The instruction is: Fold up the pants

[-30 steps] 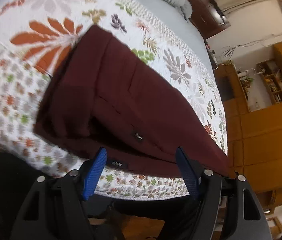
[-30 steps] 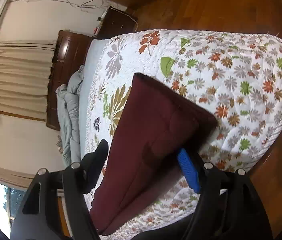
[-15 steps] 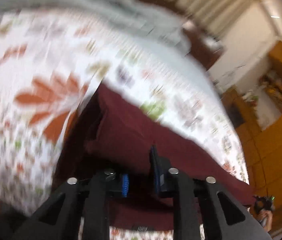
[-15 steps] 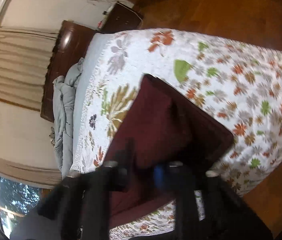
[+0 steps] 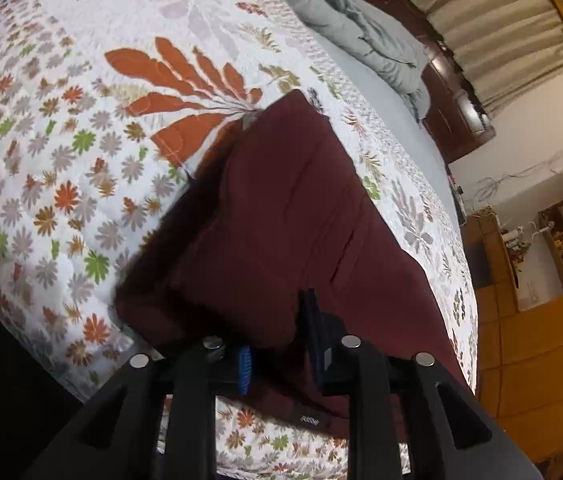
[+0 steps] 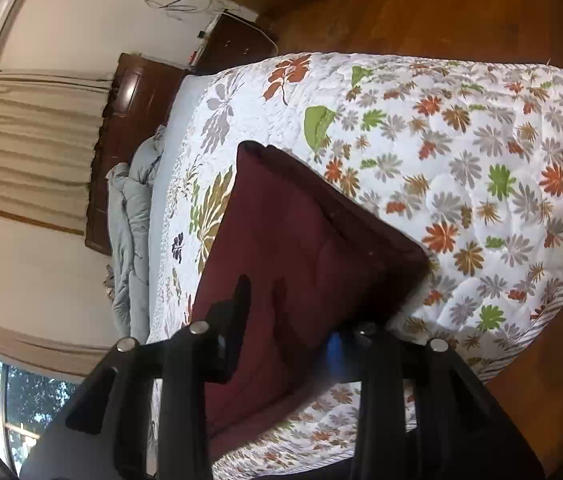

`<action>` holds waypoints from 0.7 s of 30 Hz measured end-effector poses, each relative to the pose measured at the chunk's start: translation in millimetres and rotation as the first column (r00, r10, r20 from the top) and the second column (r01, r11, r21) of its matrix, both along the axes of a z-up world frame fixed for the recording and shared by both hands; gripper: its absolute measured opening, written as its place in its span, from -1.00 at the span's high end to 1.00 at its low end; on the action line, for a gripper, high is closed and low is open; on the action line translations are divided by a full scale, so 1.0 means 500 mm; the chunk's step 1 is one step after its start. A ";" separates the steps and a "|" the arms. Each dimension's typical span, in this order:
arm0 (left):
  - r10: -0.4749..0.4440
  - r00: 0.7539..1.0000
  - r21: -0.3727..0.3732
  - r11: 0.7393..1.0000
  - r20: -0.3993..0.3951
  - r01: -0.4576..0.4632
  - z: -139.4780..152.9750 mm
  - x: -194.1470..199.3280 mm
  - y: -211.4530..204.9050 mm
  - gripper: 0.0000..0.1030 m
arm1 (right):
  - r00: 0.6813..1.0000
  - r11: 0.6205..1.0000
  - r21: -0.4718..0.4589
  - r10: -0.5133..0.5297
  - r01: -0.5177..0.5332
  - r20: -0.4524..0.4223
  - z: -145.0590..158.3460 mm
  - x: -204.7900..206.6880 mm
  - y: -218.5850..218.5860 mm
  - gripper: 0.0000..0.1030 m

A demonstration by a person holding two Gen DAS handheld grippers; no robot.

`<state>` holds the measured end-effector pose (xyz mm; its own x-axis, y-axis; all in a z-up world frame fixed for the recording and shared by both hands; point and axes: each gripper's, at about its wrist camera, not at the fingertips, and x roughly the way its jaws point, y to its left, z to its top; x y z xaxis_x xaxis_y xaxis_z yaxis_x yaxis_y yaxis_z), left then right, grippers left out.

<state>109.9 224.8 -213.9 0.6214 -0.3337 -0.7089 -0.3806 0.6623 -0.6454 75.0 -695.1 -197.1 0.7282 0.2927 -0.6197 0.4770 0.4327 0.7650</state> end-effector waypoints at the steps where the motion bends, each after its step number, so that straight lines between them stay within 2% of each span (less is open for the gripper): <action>1: 0.006 1.000 -0.010 1.000 -0.007 -0.007 -0.002 0.002 0.004 0.63 | 1.000 1.000 -0.022 -0.010 0.010 -0.021 0.009 0.007 0.002 0.73; 2: 0.007 1.000 -0.014 1.000 -0.007 -0.007 0.001 0.004 0.001 0.65 | 1.000 1.000 -0.025 -0.013 0.013 -0.022 0.014 0.005 0.007 0.80; 4: -0.001 1.000 -0.015 1.000 0.015 0.001 0.022 0.000 0.005 0.70 | 1.000 0.999 -0.047 -0.011 0.011 -0.008 0.041 0.009 0.012 0.81; 8: 0.013 0.999 -0.081 0.997 0.040 -0.010 0.057 -0.004 0.026 0.70 | 1.000 0.998 -0.070 0.001 -0.001 0.012 0.070 0.000 0.005 0.82; 12: 0.024 0.999 -0.077 0.997 -0.027 -0.026 0.020 -0.007 0.035 0.70 | 0.997 1.000 -0.031 0.002 -0.004 -0.074 -0.008 -0.004 -0.012 0.81; 13: 0.025 0.998 -0.089 0.996 -0.060 -0.030 0.001 -0.004 0.035 0.61 | 0.998 1.000 -0.012 -0.003 0.003 -0.056 -0.018 -0.007 -0.014 0.77; 14: 0.024 0.995 -0.108 0.994 -0.096 -0.035 -0.021 -0.002 0.035 0.60 | 0.999 1.000 0.000 -0.008 0.008 -0.032 -0.018 -0.012 -0.014 0.55; 15: 0.048 0.995 -0.124 0.991 -0.091 -0.059 -0.023 -0.007 0.035 0.55 | 1.000 1.000 0.006 -0.013 0.013 -0.007 -0.009 -0.019 -0.008 0.13; 17: 0.027 0.999 -0.099 0.995 -0.044 -0.031 0.004 -0.015 0.016 0.05 | 1.000 0.999 -0.043 -0.006 0.006 -0.005 0.023 -0.035 0.029 -0.25; 18: 0.003 1.000 -0.078 0.997 -0.009 -0.004 0.020 -0.021 0.002 -0.35 | 1.000 0.997 -0.072 0.006 -0.006 -0.006 0.036 -0.044 0.052 -0.33; 19: -0.011 1.000 -0.063 0.998 0.012 0.012 0.029 -0.025 -0.011 -0.50 | 0.999 0.996 -0.079 0.042 -0.042 -0.001 0.046 -0.046 0.088 -0.33; 21: -0.049 0.998 -0.074 0.996 0.024 0.051 0.028 -0.025 -0.035 -0.51 | 0.993 0.992 -0.031 0.120 -0.119 0.019 0.045 -0.043 0.165 -0.33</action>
<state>97.3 207.4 -199.6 0.6181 -0.4162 -0.6669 -0.3328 0.6300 -0.7017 53.3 -612.8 -174.4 0.7017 0.3602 -0.6147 0.4050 0.5081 0.7601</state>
